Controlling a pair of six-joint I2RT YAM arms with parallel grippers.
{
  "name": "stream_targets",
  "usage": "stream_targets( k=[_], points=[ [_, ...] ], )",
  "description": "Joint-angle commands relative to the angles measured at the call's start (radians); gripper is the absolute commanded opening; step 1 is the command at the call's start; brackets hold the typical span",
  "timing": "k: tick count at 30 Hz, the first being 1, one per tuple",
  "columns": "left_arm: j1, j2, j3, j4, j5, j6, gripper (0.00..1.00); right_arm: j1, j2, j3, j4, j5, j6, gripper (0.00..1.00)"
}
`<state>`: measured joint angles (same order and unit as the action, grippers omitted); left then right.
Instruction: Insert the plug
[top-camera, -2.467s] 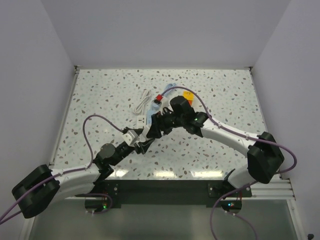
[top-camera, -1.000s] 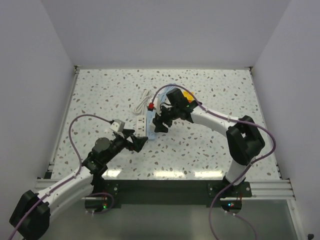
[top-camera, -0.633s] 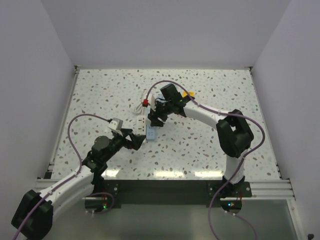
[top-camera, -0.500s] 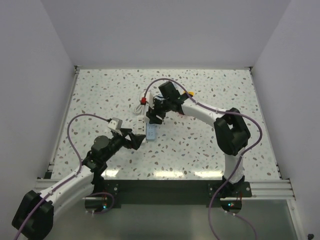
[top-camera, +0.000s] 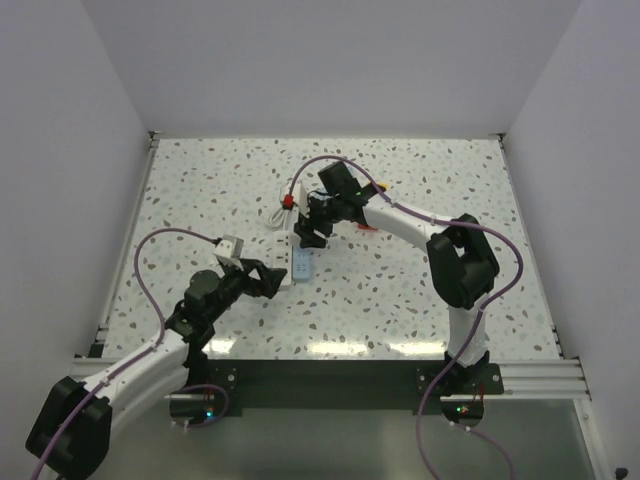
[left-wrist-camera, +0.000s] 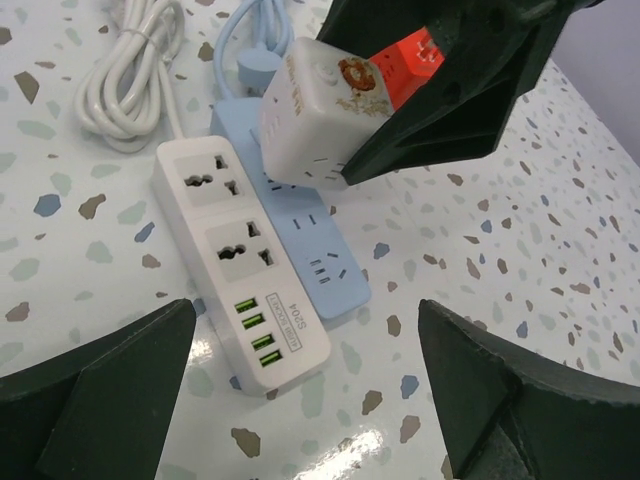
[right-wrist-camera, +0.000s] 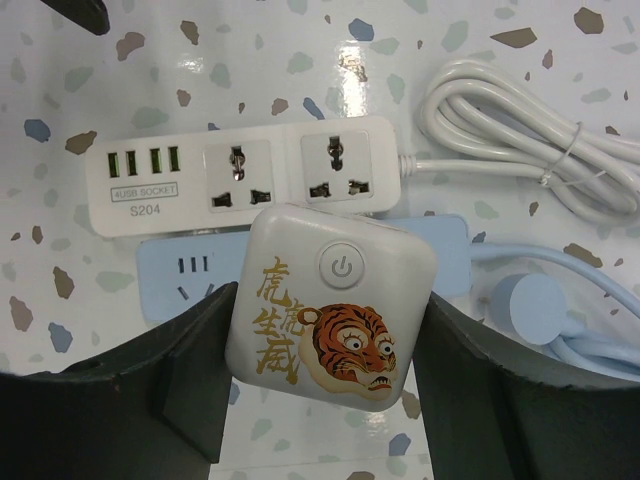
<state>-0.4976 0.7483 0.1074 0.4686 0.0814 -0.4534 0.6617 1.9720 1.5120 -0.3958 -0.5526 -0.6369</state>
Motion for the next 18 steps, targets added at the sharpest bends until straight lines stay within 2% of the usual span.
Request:
stream_targets(
  k=[1,9,15,18],
  points=[
    [0.008,0.023,-0.017,-0.019,-0.063,-0.013,0.98,-0.004,-0.012,0.039,0.032,-0.05,-0.02,0.0],
    [0.007,0.149,0.037,-0.019,-0.14,-0.022,0.95,-0.004,0.007,0.065,0.058,-0.055,0.002,0.0],
    [-0.027,0.334,0.058,0.079,-0.149,-0.03,0.95,-0.005,-0.001,0.062,0.077,-0.053,0.022,0.0],
    [-0.064,0.378,0.069,0.125,-0.166,-0.033,0.95,-0.004,-0.005,0.062,0.078,-0.056,0.025,0.0]
  ],
)
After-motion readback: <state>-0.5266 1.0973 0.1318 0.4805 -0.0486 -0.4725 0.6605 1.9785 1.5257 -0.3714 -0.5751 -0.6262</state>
